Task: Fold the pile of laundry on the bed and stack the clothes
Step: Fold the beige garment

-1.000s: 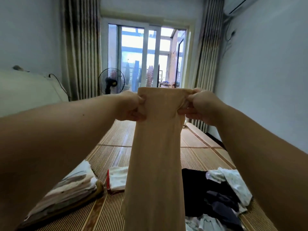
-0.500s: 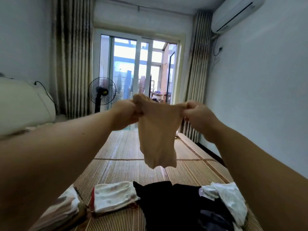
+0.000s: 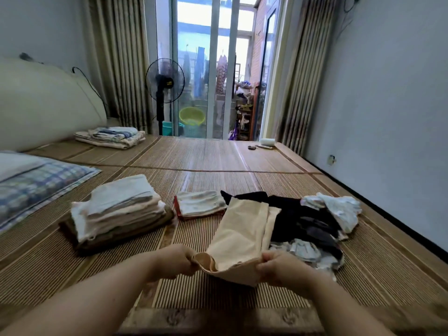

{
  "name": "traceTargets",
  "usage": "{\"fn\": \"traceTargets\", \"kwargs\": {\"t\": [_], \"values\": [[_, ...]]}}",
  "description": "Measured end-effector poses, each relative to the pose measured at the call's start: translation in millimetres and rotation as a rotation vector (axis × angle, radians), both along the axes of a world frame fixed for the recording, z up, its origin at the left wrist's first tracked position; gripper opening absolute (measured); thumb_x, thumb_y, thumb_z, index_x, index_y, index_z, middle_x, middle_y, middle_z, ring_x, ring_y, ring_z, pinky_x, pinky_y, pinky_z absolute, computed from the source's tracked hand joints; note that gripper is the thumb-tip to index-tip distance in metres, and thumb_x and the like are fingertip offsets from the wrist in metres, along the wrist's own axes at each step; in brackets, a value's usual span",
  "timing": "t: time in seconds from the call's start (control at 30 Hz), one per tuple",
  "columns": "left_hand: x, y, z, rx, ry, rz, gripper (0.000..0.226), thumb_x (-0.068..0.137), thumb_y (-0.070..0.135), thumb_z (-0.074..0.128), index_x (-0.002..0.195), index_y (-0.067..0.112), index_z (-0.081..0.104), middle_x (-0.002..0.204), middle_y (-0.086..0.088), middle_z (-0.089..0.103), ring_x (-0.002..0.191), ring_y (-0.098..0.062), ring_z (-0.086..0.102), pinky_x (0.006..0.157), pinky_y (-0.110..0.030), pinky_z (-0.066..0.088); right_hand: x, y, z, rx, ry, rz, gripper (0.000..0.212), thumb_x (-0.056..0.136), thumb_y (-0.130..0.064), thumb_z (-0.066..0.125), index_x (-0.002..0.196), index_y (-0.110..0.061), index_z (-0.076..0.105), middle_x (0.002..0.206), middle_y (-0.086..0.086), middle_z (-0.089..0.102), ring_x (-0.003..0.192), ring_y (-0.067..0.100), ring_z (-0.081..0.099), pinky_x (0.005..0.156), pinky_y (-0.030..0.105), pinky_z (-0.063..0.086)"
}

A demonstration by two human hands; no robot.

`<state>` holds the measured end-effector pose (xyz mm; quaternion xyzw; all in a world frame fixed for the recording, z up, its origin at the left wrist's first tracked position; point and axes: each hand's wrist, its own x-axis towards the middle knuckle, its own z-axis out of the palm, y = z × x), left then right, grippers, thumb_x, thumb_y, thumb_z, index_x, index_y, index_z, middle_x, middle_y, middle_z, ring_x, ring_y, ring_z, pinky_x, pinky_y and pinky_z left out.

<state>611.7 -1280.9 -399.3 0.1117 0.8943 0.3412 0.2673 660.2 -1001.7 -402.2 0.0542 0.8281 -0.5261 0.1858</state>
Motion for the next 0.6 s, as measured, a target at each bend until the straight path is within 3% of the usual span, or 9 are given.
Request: {"fn": "traceTargets", "kwargs": {"t": [0.1, 0.17, 0.27, 0.33, 0.4, 0.5, 0.6], "values": [[26.5, -7.2, -16.6, -0.049, -0.006, -0.051, 0.026, 0.084, 0.020, 0.060, 0.060, 0.029, 0.063, 0.077, 0.006, 0.060, 0.077, -0.012, 0.053, 0.081, -0.030, 0.050, 22.6, -10.1, -13.5, 0.008, -0.049, 0.010, 0.045, 0.065, -0.015, 0.060, 0.103, 0.008, 0.061, 0.094, 0.019, 0.060, 0.085, 0.027, 0.051, 0.075, 0.039, 0.042], [40.1, -13.1, -21.2, -0.135, -0.034, -0.120, 0.021, 0.088, 0.021, 0.059, 0.071, 0.029, 0.068, 0.083, 0.006, 0.065, 0.082, -0.012, 0.057, 0.087, -0.030, 0.051, 39.0, -17.8, -11.1, 0.011, -0.090, 0.046, 0.046, 0.070, -0.015, 0.059, 0.111, 0.007, 0.060, 0.103, 0.022, 0.065, 0.090, 0.030, 0.057, 0.084, 0.044, 0.047], [52.8, -21.3, -17.9, -0.173, -0.160, -0.204, 0.016, 0.089, 0.017, 0.056, 0.087, 0.024, 0.070, 0.090, 0.006, 0.066, 0.077, -0.007, 0.055, 0.070, -0.018, 0.044, 53.4, -23.0, -8.2, 0.064, -0.154, 0.153, 0.025, 0.087, -0.012, 0.055, 0.107, 0.001, 0.062, 0.103, 0.016, 0.065, 0.087, 0.027, 0.061, 0.087, 0.042, 0.052], [54.2, -25.5, -12.4, -0.147, -0.251, -0.217, 0.019, 0.089, 0.011, 0.054, 0.094, 0.020, 0.070, 0.092, 0.006, 0.068, 0.078, -0.004, 0.059, 0.065, -0.018, 0.041, 54.3, -25.0, -8.6, 0.060, -0.148, 0.179, 0.023, 0.091, -0.012, 0.053, 0.110, -0.003, 0.063, 0.100, 0.012, 0.066, 0.087, 0.025, 0.061, 0.092, 0.045, 0.051], [50.8, -26.8, -9.5, -0.108, -0.262, -0.185, 0.022, 0.089, 0.008, 0.053, 0.093, 0.021, 0.071, 0.089, 0.007, 0.070, 0.076, -0.004, 0.062, 0.066, -0.020, 0.041, 52.0, -27.2, -6.3, 0.048, -0.091, 0.171, 0.022, 0.093, -0.012, 0.052, 0.109, -0.010, 0.066, 0.097, 0.009, 0.071, 0.084, 0.023, 0.065, 0.083, 0.040, 0.054], [37.4, -20.5, -8.2, -0.031, -0.160, -0.051, 0.018, 0.090, 0.011, 0.054, 0.095, 0.017, 0.071, 0.086, -0.001, 0.064, 0.067, -0.009, 0.053, 0.057, -0.020, 0.039, 40.6, -25.4, -5.5, 0.015, 0.008, 0.068, 0.019, 0.095, -0.011, 0.050, 0.106, -0.009, 0.066, 0.084, 0.005, 0.070, 0.067, 0.014, 0.064, 0.059, 0.024, 0.047], [16.4, -8.7, -10.5, 0.100, -0.019, 0.134, 0.017, 0.095, 0.018, 0.054, 0.095, 0.016, 0.071, 0.077, 0.001, 0.064, 0.060, -0.010, 0.051, 0.049, -0.020, 0.037, 21.2, -20.3, -8.6, -0.042, 0.095, -0.121, 0.013, 0.096, -0.012, 0.049, 0.096, -0.007, 0.062, 0.072, 0.005, 0.062, 0.055, 0.013, 0.057, 0.051, 0.024, 0.041]]}}
